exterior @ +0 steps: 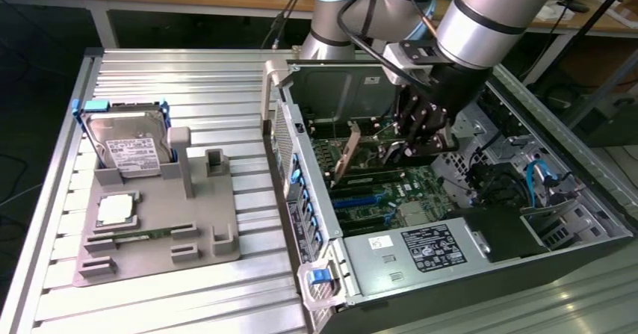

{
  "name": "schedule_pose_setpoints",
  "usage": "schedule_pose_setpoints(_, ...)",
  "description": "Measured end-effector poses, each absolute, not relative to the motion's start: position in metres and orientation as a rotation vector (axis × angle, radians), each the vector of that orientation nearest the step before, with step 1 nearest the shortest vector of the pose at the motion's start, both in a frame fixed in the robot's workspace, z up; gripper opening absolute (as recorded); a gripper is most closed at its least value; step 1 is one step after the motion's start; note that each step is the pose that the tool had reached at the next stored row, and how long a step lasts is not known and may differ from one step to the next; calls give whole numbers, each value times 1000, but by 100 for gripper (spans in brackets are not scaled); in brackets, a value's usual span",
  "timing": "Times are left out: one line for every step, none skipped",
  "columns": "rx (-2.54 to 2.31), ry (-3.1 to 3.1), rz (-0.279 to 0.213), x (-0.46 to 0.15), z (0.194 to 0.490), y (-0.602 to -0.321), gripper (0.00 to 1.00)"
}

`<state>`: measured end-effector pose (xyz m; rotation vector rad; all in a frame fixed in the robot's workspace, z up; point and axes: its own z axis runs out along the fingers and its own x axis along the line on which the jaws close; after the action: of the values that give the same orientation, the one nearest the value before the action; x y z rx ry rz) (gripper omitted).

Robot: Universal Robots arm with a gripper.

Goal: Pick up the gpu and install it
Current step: 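Insert the gpu into the slot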

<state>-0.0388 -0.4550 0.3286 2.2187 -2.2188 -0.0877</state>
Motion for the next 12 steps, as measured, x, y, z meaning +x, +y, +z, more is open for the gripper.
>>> schedule_pose_setpoints(2219,-2219,-88,-39,328,-456,27)
schedule_pose_setpoints(2219,-2219,-88,-39,328,-457,27)
schedule_pose_setpoints(2219,-2219,-88,-40,327,-458,27)
schedule_pose_setpoints(2219,-2219,-88,-40,327,-459,27)
schedule_pose_setpoints(2219,-2219,-88,-40,326,-460,27)
schedule_pose_setpoints(2219,-2219,-88,-41,326,-461,27)
schedule_pose_setpoints(2220,-2219,-88,-41,325,-462,27)
schedule_pose_setpoints(2220,-2220,-89,-41,324,-463,27)
schedule_pose_setpoints(2220,-2220,-89,-41,322,-463,27)
schedule_pose_setpoints(2220,-2220,-89,-41,320,-464,27)
schedule_pose_setpoints(2220,-2220,-89,-41,318,-465,27)
schedule_pose_setpoints(2220,-2220,-89,-41,317,-465,27)
